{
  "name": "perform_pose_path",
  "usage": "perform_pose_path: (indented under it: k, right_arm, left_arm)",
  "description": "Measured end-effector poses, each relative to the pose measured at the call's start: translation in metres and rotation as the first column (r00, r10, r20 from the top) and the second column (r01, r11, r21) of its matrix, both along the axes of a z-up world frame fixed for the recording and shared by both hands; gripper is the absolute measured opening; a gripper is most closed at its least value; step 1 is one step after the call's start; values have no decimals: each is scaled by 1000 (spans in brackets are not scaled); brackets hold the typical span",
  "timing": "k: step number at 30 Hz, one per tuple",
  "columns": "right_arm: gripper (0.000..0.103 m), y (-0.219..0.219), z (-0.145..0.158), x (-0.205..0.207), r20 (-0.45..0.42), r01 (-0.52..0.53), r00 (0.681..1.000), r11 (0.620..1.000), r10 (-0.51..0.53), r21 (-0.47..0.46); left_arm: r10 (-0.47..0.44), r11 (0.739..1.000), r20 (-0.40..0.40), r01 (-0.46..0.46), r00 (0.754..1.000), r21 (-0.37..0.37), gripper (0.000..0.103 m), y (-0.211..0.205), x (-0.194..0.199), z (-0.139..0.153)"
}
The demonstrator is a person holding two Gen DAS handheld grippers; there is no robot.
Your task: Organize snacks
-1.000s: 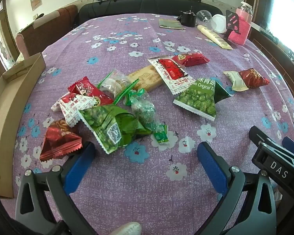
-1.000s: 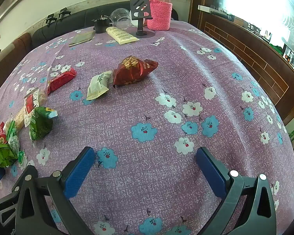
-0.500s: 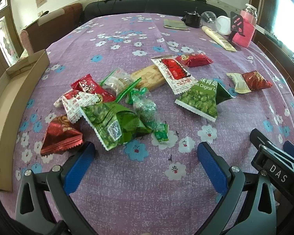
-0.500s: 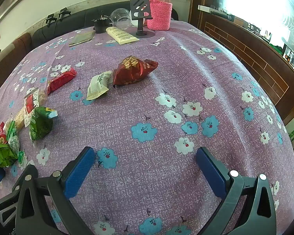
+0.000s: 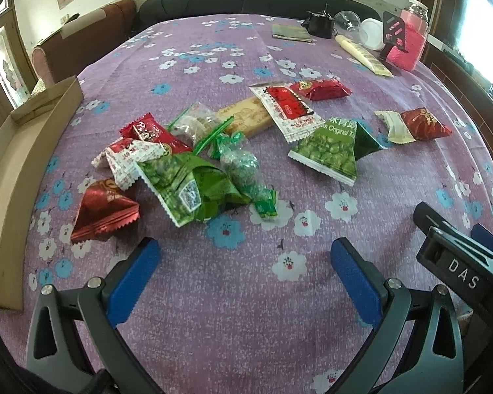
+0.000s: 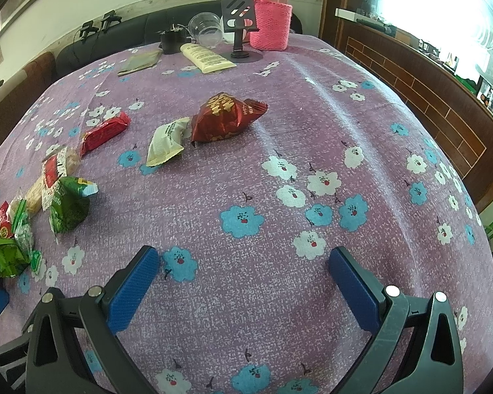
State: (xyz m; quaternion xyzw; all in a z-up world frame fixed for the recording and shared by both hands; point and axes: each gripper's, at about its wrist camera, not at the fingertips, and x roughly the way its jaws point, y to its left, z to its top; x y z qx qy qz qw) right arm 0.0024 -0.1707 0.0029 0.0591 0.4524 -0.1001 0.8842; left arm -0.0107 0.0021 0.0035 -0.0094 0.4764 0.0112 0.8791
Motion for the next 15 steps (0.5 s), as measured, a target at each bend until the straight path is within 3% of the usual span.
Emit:
perform_pose_path:
  k: [5, 7, 9, 12, 15]
  right_arm:
    - [103, -1, 0, 4, -12, -23, 1000, 1000, 23, 5]
    - [103, 0, 0, 2, -12, -29, 999, 1000, 29, 7]
    - [103, -1, 0, 0, -11, -37, 999, 999, 37, 8]
    - [103, 0, 2, -3, -10, -55, 998, 998, 55, 13]
    - [101, 0, 4, -8, -14, -94, 995, 995, 94, 19]
  left_arm:
    - [-6, 1000, -23, 6, 1000, -3, 103, 0, -5, 1]
    - [-7, 1000, -32, 7, 999, -8, 98, 2, -8, 3]
    - [-4, 999, -38, 2, 999, -39, 89, 7, -14, 7]
    - [17, 993, -55, -23, 998, -112, 85, 20, -20, 14]
    - [45, 990, -42, -50, 998, -132, 84, 33, -30, 29]
